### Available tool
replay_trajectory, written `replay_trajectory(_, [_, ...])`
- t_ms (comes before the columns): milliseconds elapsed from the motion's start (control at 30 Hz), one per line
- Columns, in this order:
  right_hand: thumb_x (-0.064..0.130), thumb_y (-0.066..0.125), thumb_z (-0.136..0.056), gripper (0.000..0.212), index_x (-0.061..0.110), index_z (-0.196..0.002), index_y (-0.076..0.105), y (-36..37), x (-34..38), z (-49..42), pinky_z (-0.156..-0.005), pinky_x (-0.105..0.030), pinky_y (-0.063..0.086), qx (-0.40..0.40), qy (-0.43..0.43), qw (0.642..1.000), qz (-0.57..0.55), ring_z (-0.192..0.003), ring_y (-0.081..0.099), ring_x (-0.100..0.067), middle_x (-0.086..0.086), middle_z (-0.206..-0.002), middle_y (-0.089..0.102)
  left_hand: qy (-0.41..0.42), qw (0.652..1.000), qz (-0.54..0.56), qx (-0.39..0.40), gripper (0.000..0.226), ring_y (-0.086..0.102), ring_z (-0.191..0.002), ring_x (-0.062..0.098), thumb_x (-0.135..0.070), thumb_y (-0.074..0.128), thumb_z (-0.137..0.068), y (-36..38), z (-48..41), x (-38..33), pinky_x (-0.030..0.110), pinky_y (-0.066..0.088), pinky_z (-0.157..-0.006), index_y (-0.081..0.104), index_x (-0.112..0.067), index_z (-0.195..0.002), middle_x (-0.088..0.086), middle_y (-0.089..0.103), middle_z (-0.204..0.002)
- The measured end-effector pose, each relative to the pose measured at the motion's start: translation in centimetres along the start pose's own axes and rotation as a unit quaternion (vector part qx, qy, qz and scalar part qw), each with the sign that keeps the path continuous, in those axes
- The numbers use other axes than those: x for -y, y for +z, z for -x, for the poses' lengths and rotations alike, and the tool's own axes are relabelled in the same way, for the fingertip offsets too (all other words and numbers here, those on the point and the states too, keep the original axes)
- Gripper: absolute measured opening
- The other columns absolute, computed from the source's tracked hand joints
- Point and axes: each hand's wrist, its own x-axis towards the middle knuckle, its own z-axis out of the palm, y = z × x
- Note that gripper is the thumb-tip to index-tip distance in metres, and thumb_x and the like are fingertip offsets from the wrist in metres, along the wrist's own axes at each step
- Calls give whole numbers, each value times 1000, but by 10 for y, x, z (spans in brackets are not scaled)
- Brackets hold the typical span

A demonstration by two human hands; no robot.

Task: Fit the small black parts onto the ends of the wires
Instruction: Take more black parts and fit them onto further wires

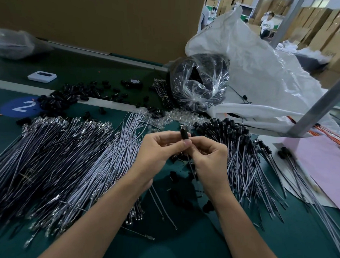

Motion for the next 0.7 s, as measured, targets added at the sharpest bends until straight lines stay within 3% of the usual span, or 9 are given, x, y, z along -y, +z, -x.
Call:
replay_trajectory(100, [-2, 71, -84, 9, 5, -86, 76, 2, 0, 1, -70, -27, 57, 5, -3, 1000, -6, -74, 73, -18, -7, -77, 75, -2, 998, 58, 0, 31, 73, -90, 19, -25, 83, -59, -2, 1, -1, 21, 55, -78, 81, -16, -88, 10, 77, -95])
replay_trajectory(233, [5, 73, -84, 4, 5, -81, 75, 4, 0, 2, -74, -45, 60, 14, 2, 1000, -18, -75, 72, -31, -9, -75, 74, 42, 996, 69, -30, 28, 74, -92, 22, -20, 82, -60, 1, 1, -4, 23, 56, -80, 81, -15, -87, 11, 77, -93])
replay_trajectory(300, [6, 73, -84, 4, 5, -80, 74, 4, 0, 2, -73, -48, 59, 14, -1, 1000, -21, -73, 71, -32, -9, -73, 73, 65, 995, 66, -39, 25, 74, -89, 21, -13, 80, -62, 3, 2, -5, 21, 56, -77, 80, -14, -87, 11, 77, -90])
replay_trajectory(433, [15, 73, -79, 14, 2, -76, 71, 7, 4, 3, -72, -40, 57, 21, 6, 999, -49, -70, 67, -18, -1, -70, 70, 97, 991, 73, -53, 27, 75, -80, 19, -6, 78, -62, 7, 4, -8, 20, 56, -72, 79, -14, -88, 12, 77, -84])
replay_trajectory(633, [14, 69, -81, 12, 5, -73, 66, 10, 7, 5, -68, -26, 52, 56, 8, 993, -106, -69, 60, -11, 3, -67, 64, 133, 987, 75, -40, 26, 75, -77, 18, -4, 77, -62, 9, 7, -12, 20, 56, -72, 80, -15, -85, 9, 77, -82])
replay_trajectory(700, [10, 69, -83, 10, 7, -74, 66, 11, 7, 6, -67, -28, 50, 67, 9, 991, -113, -69, 59, -12, 3, -67, 64, 136, 987, 74, -43, 26, 75, -76, 17, -4, 77, -63, 8, 7, -14, 20, 56, -70, 80, -15, -85, 9, 77, -82])
